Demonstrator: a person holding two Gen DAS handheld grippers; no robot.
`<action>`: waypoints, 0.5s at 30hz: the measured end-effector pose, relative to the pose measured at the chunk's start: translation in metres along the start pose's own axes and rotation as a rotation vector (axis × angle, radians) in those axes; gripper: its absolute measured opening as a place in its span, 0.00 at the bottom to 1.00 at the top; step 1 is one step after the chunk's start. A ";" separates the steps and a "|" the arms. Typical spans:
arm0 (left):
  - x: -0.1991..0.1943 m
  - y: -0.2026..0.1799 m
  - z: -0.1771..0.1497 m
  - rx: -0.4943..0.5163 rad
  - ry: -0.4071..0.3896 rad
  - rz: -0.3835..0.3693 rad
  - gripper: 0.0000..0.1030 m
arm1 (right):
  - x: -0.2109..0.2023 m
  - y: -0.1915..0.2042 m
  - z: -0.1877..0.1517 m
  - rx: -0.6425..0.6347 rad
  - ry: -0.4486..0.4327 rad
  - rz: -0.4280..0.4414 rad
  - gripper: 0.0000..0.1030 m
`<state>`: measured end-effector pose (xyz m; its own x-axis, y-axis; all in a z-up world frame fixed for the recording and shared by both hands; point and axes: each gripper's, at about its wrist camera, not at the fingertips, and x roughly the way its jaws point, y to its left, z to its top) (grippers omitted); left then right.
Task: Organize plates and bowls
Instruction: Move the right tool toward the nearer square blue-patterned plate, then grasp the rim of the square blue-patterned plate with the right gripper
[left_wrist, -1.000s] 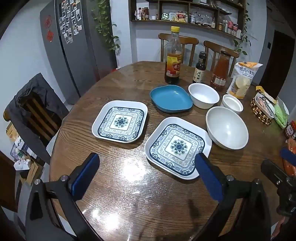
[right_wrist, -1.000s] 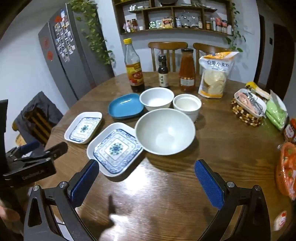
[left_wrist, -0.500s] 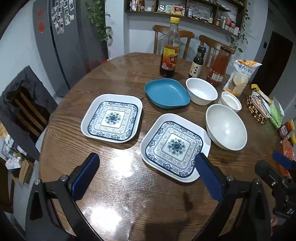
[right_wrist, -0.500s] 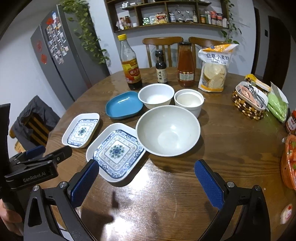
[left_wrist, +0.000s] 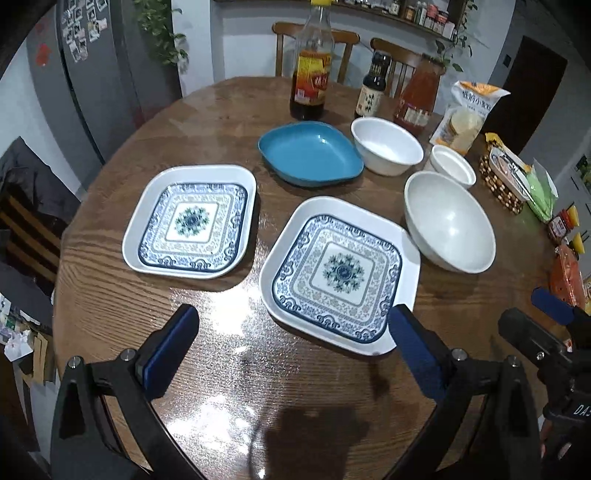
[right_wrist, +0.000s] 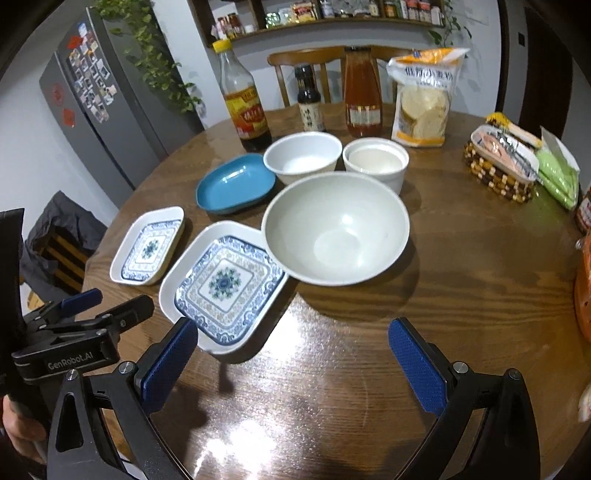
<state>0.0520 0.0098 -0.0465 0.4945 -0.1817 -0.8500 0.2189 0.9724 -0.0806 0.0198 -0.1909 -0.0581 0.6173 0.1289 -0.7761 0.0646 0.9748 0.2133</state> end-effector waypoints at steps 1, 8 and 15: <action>0.002 0.001 -0.001 -0.002 0.004 -0.012 1.00 | 0.004 0.000 -0.001 0.008 0.009 -0.001 1.00; 0.022 0.022 -0.006 -0.043 0.063 -0.065 0.89 | 0.029 0.002 -0.014 0.053 0.061 0.047 1.00; 0.036 0.031 -0.008 -0.051 0.087 -0.120 0.82 | 0.054 -0.001 -0.020 0.108 0.103 0.063 1.00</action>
<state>0.0700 0.0350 -0.0839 0.3924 -0.2857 -0.8743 0.2278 0.9511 -0.2086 0.0376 -0.1810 -0.1116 0.5397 0.2123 -0.8146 0.1154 0.9399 0.3214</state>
